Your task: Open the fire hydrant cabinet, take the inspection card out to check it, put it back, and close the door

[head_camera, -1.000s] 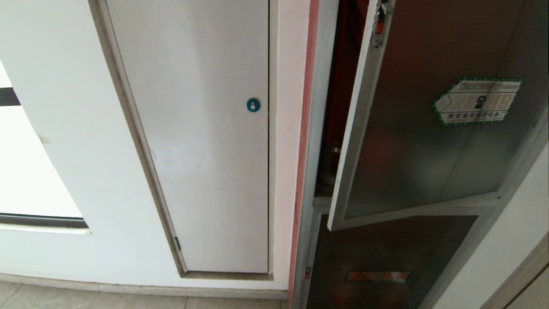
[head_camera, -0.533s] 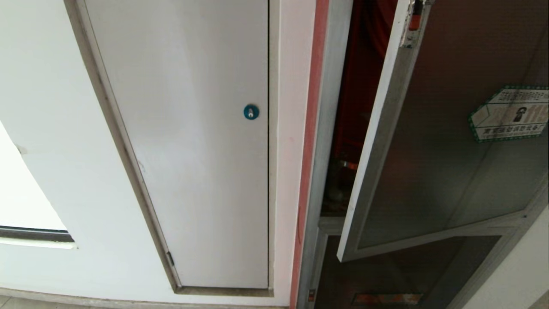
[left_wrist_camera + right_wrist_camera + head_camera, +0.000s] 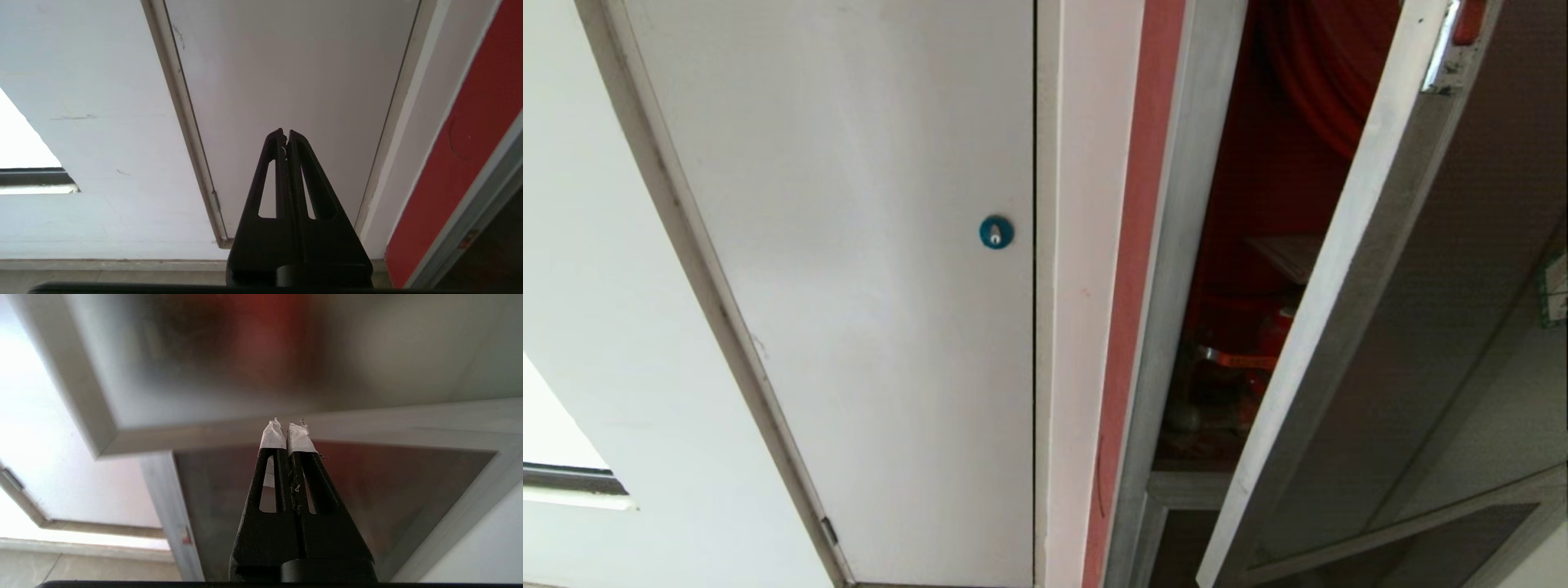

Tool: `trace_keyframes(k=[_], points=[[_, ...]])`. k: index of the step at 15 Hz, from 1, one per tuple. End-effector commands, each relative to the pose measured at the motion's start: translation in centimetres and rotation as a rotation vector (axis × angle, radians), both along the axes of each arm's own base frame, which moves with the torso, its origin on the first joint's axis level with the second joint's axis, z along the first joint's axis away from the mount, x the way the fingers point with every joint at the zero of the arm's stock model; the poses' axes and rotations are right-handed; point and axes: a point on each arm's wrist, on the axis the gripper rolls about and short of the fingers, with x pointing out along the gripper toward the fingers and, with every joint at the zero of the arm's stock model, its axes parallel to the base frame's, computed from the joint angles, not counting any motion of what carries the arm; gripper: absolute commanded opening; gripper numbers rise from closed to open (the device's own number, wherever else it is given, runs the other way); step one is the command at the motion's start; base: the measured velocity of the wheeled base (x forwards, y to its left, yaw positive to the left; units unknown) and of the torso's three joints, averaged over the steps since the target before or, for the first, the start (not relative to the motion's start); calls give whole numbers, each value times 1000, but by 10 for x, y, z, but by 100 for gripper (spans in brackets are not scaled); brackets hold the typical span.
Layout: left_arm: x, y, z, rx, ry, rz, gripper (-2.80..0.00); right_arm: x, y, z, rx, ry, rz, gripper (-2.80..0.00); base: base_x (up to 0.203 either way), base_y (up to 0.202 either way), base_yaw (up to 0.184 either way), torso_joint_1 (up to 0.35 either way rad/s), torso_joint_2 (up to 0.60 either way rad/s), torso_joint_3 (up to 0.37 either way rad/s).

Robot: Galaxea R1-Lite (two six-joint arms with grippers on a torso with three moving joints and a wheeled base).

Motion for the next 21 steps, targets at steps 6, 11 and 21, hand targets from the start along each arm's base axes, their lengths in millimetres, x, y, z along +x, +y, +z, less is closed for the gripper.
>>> trace_keyframes(k=[6, 11, 21], points=[[1, 0, -2, 0, 8, -2, -280, 0, 0, 0, 0, 0, 1, -280, 44, 0, 0, 4, 2, 0], [1, 0, -2, 0, 8, -2, -280, 0, 0, 0, 0, 0, 1, -280, 0, 0, 0, 0, 0, 0], [0, 0, -2, 0, 7, -1, -280, 0, 0, 0, -3, 0, 3, -280, 0, 0, 0, 0, 0, 0]])
